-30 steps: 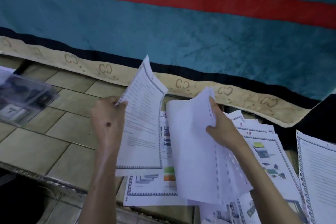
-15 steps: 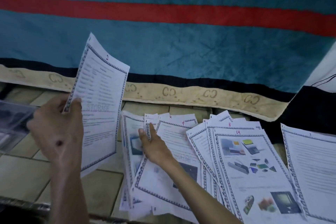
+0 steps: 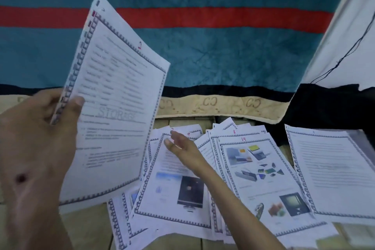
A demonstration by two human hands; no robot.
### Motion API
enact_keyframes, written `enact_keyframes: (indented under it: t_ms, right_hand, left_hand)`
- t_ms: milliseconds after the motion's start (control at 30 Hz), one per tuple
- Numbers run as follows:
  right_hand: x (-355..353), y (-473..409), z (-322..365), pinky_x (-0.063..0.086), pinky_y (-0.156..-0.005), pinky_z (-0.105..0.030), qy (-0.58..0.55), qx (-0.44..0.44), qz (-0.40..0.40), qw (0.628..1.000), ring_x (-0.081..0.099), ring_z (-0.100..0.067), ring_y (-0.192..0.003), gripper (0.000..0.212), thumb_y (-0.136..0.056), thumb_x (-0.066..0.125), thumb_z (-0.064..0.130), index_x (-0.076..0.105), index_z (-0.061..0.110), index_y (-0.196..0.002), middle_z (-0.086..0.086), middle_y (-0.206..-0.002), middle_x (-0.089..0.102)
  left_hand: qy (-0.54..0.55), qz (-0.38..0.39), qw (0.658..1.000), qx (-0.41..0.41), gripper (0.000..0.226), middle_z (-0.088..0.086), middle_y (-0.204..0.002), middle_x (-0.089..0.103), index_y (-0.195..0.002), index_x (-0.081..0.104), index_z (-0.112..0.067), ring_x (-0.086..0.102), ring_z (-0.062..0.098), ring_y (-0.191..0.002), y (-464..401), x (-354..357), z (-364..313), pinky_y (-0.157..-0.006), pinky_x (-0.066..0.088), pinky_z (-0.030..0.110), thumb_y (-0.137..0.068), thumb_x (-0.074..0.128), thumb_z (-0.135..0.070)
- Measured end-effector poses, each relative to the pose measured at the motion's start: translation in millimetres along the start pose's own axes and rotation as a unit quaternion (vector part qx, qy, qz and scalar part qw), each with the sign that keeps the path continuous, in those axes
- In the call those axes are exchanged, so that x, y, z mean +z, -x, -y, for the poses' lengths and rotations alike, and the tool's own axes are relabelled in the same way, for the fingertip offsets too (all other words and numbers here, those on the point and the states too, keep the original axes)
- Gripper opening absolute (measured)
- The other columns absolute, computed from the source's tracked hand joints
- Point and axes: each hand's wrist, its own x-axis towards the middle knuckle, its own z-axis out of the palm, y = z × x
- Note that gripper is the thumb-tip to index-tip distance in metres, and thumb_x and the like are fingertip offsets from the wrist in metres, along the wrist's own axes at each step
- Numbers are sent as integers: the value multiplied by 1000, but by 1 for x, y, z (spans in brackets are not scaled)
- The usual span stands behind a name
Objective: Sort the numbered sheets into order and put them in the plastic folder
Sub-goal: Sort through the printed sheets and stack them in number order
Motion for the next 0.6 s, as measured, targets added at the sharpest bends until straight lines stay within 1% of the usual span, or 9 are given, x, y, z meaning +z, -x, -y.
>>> enact_keyframes:
  t_ms: [67, 100, 200, 233, 300, 367, 433, 533, 600]
  right_hand:
    - [-27, 8, 9, 36, -103, -30, -96, 8, 40, 995, 47, -11, -126, 52, -90, 57, 36, 37, 27, -138, 3, -133, 53]
    - [-41, 13, 11, 39, -98, -31, -131, 4, 52, 990, 52, -11, -118, 46, -91, 57, 32, 40, 29, -133, 4, -121, 60]
    - [-81, 29, 6, 47, -78, -29, -178, -20, 9, 984, 63, -14, -90, 32, -89, 61, 18, 52, 19, -120, 3, -90, 68]
    - [-97, 35, 2, 47, -71, -27, -166, -22, -28, 985, 63, -12, -78, 28, -88, 63, 15, 56, 16, -115, 5, -80, 69]
    - [-134, 48, -8, 43, -59, -21, -108, -19, -113, 988, 59, -5, -62, 25, -85, 67, 15, 61, 13, -109, 7, -70, 65]
    - [-170, 65, -21, 41, -54, -19, -38, -2, -170, 985, 56, -3, -56, 19, -83, 69, 16, 63, 12, -101, 8, -69, 63]
    - [-202, 82, -38, 34, -51, -23, 12, 29, -216, 976, 46, -4, -50, 13, -83, 70, 12, 59, 16, -79, 11, -55, 50]
    - [-241, 102, -66, 20, -48, -22, 77, 85, -248, 962, 27, -8, -46, 43, -85, 67, 11, 32, 16, -60, 3, -55, 24]
    - [-270, 115, -82, 30, -51, -21, 148, 112, -270, 945, 42, -16, -57, 31, -88, 64, 20, 46, 10, -64, 0, -58, 39]
  left_hand:
    - [26, 62, 998, -9, 46, -8, -72, 60, -87, 54, -26, 56, -10, -66, 4, 6, -17, -65, 46, 14, -73, 48, -70]
    - [44, 85, 995, -13, 42, -8, -71, 62, -84, 56, -26, 57, -10, -63, 9, 12, -25, -63, 46, 14, -71, 50, -65]
    - [115, 162, 979, -48, 14, -10, -84, 72, -90, 65, -30, 69, 13, -77, 28, 48, -46, -74, 56, 32, -85, 60, -42]
    - [141, 185, 970, -67, 7, -9, -84, 71, -89, 66, -28, 68, 15, -79, 35, 66, -49, -69, 57, 27, -89, 60, -30]
    - [171, 264, 944, -104, 14, -11, -86, 67, -97, 64, -27, 64, 9, -81, 53, 105, -51, -64, 53, 16, -91, 58, -16]
    - [188, 358, 903, -144, 26, -3, -103, 68, -111, 61, -23, 64, 17, -94, 74, 146, -45, -81, 53, 29, -88, 61, -12]
    - [195, 424, 863, -193, 31, -2, -111, 64, -116, 59, -20, 61, 21, -104, 99, 187, -34, -89, 48, 35, -87, 62, -9]
    - [196, 481, 816, -255, 29, 4, -114, 64, -115, 60, -17, 60, 26, -111, 140, 242, -23, -93, 48, 39, -87, 62, -8]
    - [188, 507, 787, -296, 34, 9, -124, 61, -120, 59, -11, 58, 28, -113, 160, 270, -16, -98, 46, 43, -87, 63, -9]
